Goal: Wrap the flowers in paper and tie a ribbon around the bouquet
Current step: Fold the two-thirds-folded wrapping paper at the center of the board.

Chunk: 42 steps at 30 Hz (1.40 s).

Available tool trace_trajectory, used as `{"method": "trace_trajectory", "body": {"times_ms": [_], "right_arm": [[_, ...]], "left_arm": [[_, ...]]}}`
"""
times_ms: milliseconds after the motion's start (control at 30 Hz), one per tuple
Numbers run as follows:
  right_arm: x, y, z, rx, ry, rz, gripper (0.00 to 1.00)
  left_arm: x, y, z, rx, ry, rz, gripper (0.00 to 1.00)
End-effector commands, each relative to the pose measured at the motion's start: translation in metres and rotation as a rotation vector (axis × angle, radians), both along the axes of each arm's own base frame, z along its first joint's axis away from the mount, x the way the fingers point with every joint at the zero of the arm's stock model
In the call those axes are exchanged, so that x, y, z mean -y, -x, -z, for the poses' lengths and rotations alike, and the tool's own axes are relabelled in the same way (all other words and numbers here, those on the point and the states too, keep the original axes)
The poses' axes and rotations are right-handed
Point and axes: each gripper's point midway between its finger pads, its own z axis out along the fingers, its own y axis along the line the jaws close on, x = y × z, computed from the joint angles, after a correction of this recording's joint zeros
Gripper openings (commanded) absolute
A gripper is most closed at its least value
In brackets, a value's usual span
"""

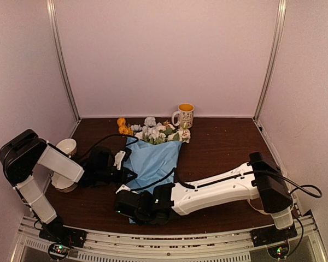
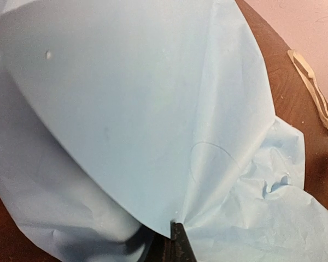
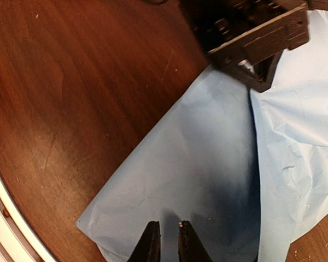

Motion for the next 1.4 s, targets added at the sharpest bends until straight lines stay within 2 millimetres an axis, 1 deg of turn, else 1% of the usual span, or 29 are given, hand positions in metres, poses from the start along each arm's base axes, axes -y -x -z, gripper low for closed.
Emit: {"method": "trace_trajectory", "body": {"times_ms": [0,67,133,167,233,333,433,567,633,700,800,867,967,1067,1167,1233,1267,1300,1367], "right_arm": [[0.011,0.014,0.012,0.051,0.123,-0.051,0.10],[0.018,0.011,0.021,0.054,0.166,-0.033,0.06],[0.028,0.009,0.029,0.060,0.236,-0.019,0.04],[0.036,0.009,0.037,0.060,0.286,-0.006,0.03],[0.048,0.011,0.048,0.049,0.342,0.008,0.03],[0.061,0.013,0.063,0.033,0.379,0.015,0.02],[0.068,0.012,0.068,0.043,0.420,0.029,0.03],[0.073,0.013,0.074,0.037,0.455,0.025,0.03],[0.076,0.015,0.077,0.036,0.472,0.020,0.03],[0.076,0.018,0.079,0.040,0.480,0.011,0.02],[0.075,0.021,0.081,0.045,0.483,0.000,0.02],[0.074,0.021,0.083,0.044,0.483,-0.001,0.02],[0.074,0.021,0.085,0.040,0.481,0.000,0.02],[0.073,0.024,0.087,0.034,0.484,-0.009,0.02],[0.077,0.025,0.090,0.037,0.503,-0.010,0.02],[0.080,0.025,0.093,0.035,0.517,-0.007,0.02],[0.081,0.026,0.093,0.034,0.519,-0.008,0.02],[0.081,0.027,0.092,0.035,0.523,-0.009,0.02],[0.080,0.027,0.089,0.042,0.519,-0.007,0.02]], "left_arm": [[0.003,-0.015,-0.019,0.071,-0.012,0.004,0.00],[0.003,-0.017,-0.019,0.074,-0.031,0.006,0.00],[0.003,-0.019,-0.022,0.082,-0.036,0.003,0.00],[0.003,-0.020,-0.023,0.089,-0.037,0.004,0.00],[0.005,-0.023,-0.030,0.106,-0.043,0.012,0.00],[0.006,-0.027,-0.041,0.121,-0.042,0.006,0.00],[0.007,-0.032,-0.056,0.137,-0.018,-0.012,0.00],[0.010,-0.039,-0.080,0.164,-0.013,-0.022,0.00],[0.008,-0.039,-0.086,0.176,-0.021,-0.025,0.00],[0.005,-0.039,-0.081,0.172,-0.042,-0.031,0.00],[0.005,-0.033,-0.064,0.132,-0.049,-0.017,0.00],[0.009,-0.026,-0.061,0.124,-0.009,0.013,0.00],[0.004,-0.028,-0.057,0.125,-0.017,-0.026,0.00],[0.001,-0.033,-0.065,0.136,-0.010,-0.046,0.00],[0.004,-0.037,-0.087,0.157,0.003,-0.041,0.00],[0.000,-0.042,-0.094,0.167,-0.029,-0.065,0.00],[-0.007,-0.045,-0.092,0.166,-0.070,-0.094,0.00],[-0.015,-0.047,-0.085,0.158,-0.125,-0.119,0.00],[-0.029,-0.050,-0.067,0.120,-0.220,-0.152,0.00]]}}
